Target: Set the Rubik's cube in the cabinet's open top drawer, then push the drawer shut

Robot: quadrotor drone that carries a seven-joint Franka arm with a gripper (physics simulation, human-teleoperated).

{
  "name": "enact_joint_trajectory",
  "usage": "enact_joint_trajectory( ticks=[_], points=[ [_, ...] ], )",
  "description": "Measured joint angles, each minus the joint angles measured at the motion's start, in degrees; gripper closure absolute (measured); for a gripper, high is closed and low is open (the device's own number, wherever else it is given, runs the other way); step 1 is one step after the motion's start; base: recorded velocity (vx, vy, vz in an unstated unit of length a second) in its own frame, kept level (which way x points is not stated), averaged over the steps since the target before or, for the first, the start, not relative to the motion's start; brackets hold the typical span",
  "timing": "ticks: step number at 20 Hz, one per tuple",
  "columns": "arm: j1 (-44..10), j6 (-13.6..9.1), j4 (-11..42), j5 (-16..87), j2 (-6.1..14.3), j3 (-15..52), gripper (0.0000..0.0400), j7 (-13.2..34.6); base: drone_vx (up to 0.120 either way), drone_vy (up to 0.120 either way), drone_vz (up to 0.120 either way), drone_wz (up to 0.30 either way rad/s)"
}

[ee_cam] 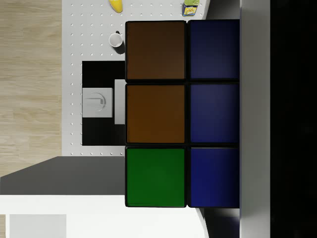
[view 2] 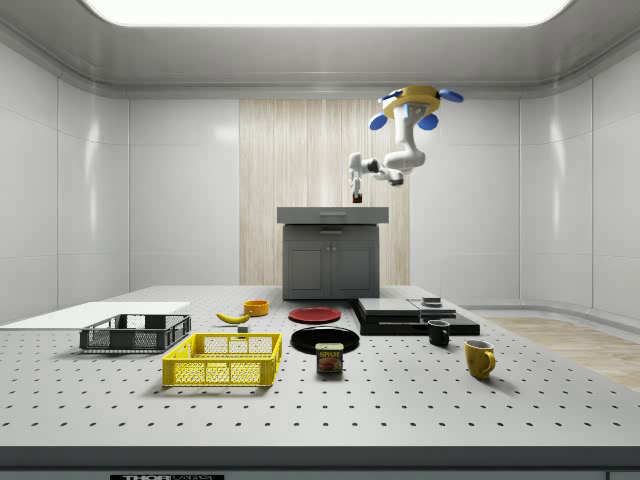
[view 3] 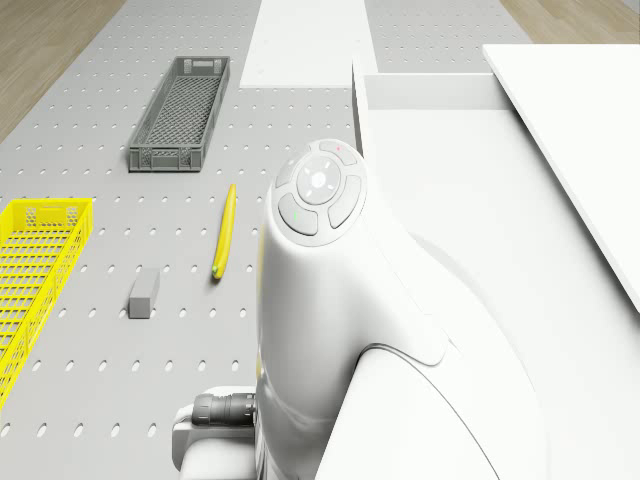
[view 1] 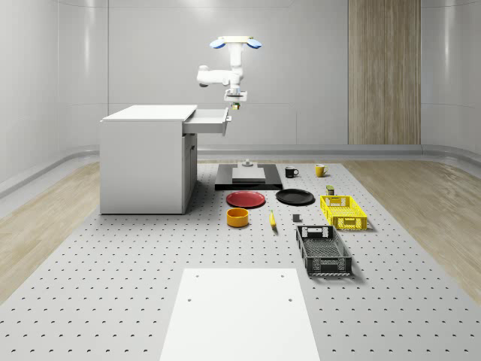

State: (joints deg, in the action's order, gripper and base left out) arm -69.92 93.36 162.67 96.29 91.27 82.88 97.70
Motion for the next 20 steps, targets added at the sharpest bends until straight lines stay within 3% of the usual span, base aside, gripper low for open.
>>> enact_joint_trajectory(
  ticks=[4, 20],
  points=[
    [0.0, 0.1, 0.0, 0.0, 0.1, 0.0, 0.0075, 0.0, 0.000, -0.120, 0.080, 0.000],
    [0.0, 0.2, 0.0, -0.1, 0.2, 0.0, 0.0075, 0.0, 0.000, -0.120, 0.000, 0.000]
  ],
)
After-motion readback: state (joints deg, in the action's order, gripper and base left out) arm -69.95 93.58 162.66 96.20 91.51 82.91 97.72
